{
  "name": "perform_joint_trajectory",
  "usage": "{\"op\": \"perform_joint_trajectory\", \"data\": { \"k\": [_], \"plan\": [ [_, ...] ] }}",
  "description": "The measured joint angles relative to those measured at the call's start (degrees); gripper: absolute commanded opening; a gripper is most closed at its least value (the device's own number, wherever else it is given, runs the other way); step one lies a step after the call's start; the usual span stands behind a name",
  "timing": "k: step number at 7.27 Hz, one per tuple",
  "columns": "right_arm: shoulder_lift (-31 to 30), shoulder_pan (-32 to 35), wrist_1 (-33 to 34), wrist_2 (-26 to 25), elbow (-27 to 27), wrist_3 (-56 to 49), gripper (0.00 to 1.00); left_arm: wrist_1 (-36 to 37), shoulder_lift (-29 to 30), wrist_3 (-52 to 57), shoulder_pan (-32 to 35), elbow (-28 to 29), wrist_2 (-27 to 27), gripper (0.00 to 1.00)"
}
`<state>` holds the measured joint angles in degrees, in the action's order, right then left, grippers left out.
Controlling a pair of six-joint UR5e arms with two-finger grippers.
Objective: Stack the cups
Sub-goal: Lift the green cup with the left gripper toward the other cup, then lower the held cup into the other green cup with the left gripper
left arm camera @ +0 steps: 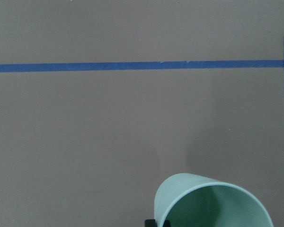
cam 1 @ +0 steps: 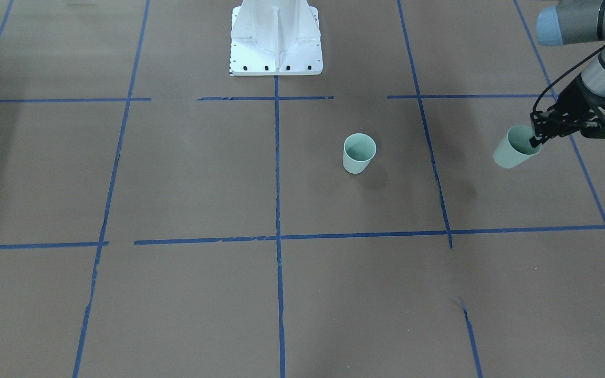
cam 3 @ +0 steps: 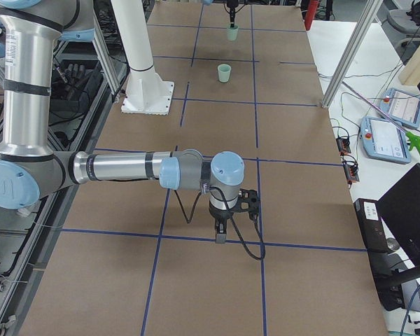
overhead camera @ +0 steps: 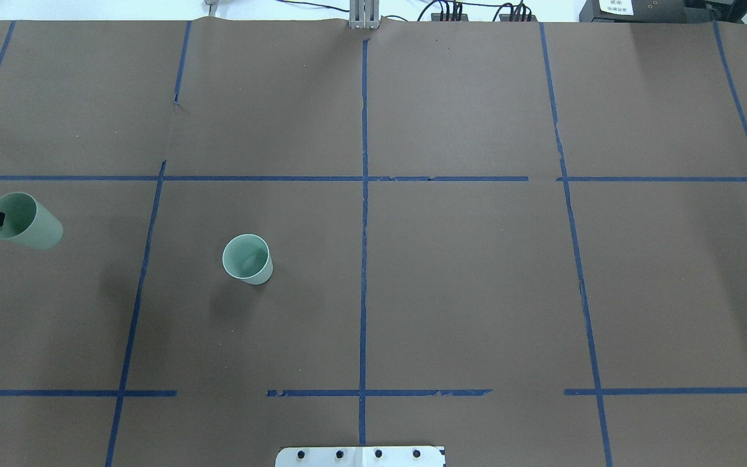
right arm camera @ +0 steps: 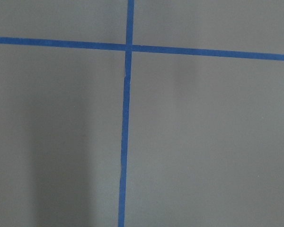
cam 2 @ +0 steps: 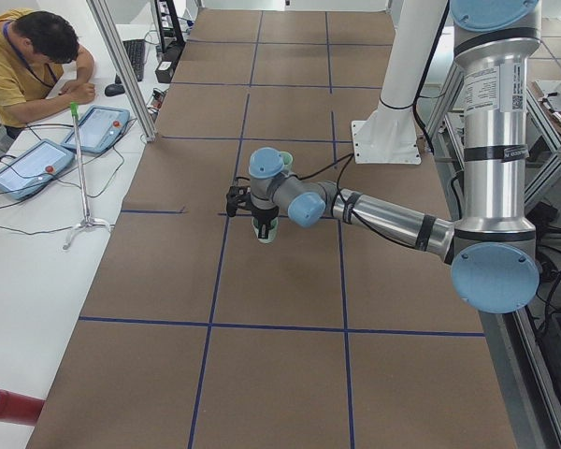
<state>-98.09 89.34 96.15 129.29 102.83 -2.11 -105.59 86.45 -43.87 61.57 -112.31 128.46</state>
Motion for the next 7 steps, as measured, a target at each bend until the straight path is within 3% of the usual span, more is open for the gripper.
{"op": "perform_joint_trajectory", "data": {
  "k": [2,5,7],
  "plan": [
    [0.0,0.0,0.0,0.0,0.0,0.0,1.0,4.4,5.9,-10.6,-2.7,-3.3,0.0,0.0],
    [0.0,0.0,0.0,0.0,0.0,0.0,1.0,8.1,18.9,-29.7,-13.8,-3.0,-0.6,0.0],
    [0.0,0.0,0.0,0.0,0.0,0.0,1.0,10.8,23.8,-36.9,-18.3,-1.8,-2.8,0.0]
  ]
}}
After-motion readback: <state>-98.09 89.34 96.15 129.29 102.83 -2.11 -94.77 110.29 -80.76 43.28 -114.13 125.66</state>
